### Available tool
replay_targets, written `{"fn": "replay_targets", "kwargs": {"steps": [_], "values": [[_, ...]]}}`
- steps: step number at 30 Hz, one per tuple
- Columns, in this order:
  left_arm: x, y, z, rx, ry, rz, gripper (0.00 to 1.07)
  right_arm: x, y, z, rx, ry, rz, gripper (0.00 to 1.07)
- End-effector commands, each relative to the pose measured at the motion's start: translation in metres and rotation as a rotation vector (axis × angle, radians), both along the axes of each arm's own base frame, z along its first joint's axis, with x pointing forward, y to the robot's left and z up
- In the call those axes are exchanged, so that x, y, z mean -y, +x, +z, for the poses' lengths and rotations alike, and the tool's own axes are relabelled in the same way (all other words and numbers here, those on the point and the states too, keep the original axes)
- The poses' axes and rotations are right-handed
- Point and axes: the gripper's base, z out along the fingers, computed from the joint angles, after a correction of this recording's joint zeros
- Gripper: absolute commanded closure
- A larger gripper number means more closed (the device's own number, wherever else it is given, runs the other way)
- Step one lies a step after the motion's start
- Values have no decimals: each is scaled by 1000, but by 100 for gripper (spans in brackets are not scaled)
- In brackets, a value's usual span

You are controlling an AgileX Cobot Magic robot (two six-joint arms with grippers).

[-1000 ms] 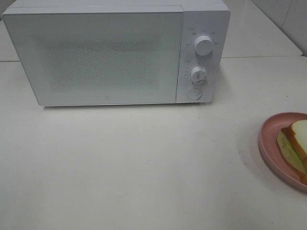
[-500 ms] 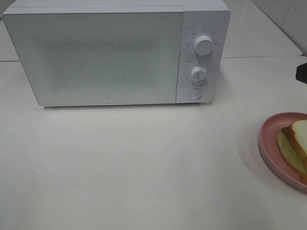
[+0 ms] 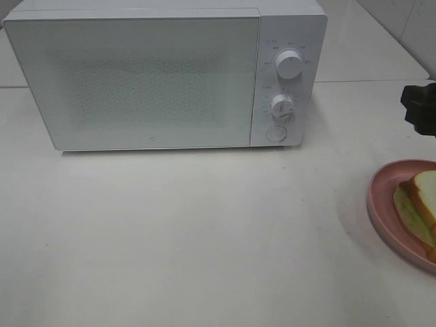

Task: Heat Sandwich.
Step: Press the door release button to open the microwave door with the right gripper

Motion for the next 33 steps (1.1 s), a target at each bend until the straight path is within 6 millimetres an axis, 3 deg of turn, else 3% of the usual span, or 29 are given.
{"fn": "replay_targets", "kwargs": {"steps": [1,22,33], "values": [[0,-4,0,34,-3,-2,6,-5,5,-3,33,-30,16,32],[0,-4,0,34,-3,-2,6,-75,15,-37,122,-50,69,32],[0,-4,0,34,-3,-2,6,-112,12,-62,69,-56,87,32]]}}
